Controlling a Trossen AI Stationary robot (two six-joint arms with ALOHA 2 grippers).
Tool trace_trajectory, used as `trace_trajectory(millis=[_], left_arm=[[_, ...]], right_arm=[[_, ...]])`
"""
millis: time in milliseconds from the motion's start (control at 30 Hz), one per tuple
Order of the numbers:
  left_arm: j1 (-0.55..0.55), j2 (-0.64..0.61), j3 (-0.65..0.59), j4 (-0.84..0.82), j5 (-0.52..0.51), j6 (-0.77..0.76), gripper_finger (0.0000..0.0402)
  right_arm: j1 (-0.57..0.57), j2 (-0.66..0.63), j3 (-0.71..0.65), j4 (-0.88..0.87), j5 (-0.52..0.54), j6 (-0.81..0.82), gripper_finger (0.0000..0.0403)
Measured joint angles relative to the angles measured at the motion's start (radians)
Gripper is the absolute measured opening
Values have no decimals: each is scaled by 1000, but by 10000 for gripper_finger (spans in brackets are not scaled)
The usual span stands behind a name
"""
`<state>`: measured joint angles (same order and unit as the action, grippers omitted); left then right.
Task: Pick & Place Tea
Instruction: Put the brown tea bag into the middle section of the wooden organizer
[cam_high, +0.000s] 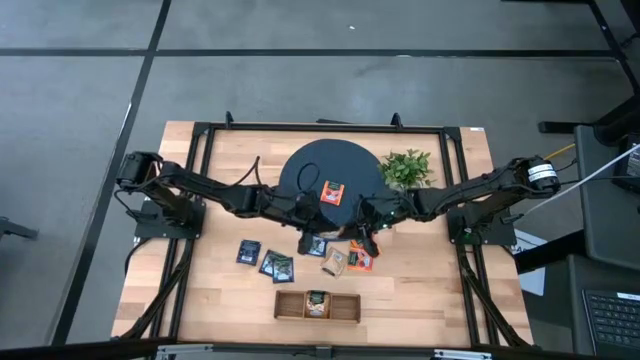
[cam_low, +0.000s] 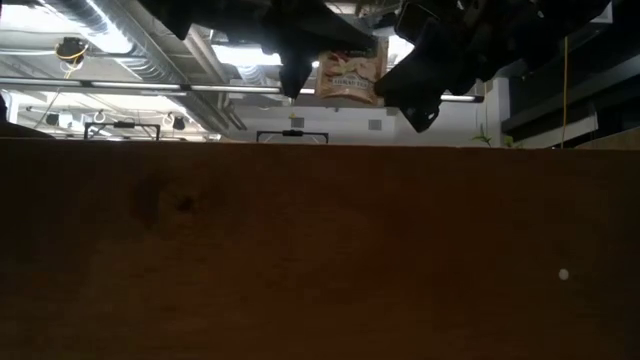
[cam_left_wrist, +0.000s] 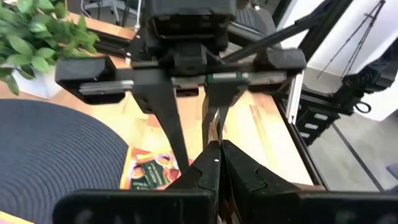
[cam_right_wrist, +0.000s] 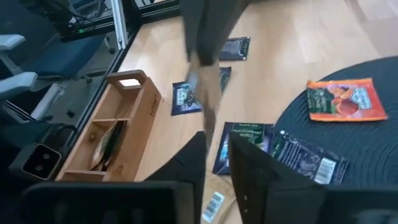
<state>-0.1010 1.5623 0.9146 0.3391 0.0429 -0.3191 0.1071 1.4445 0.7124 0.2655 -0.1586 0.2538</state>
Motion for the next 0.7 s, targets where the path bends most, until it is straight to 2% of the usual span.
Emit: trace_trajectory(millis=[267,433,700], left_arm=[[-83,-9,0,-38,-33,-18,3],[-149,-9,-1,-109,-159,-60,3],[-245,-9,-1,-116,-249,-156,3]], right_arm=[[31,0,0,-55,0,103,128],[63,0,0,-104,-1,138,132],[95,0,0,-144,-1,161,132]])
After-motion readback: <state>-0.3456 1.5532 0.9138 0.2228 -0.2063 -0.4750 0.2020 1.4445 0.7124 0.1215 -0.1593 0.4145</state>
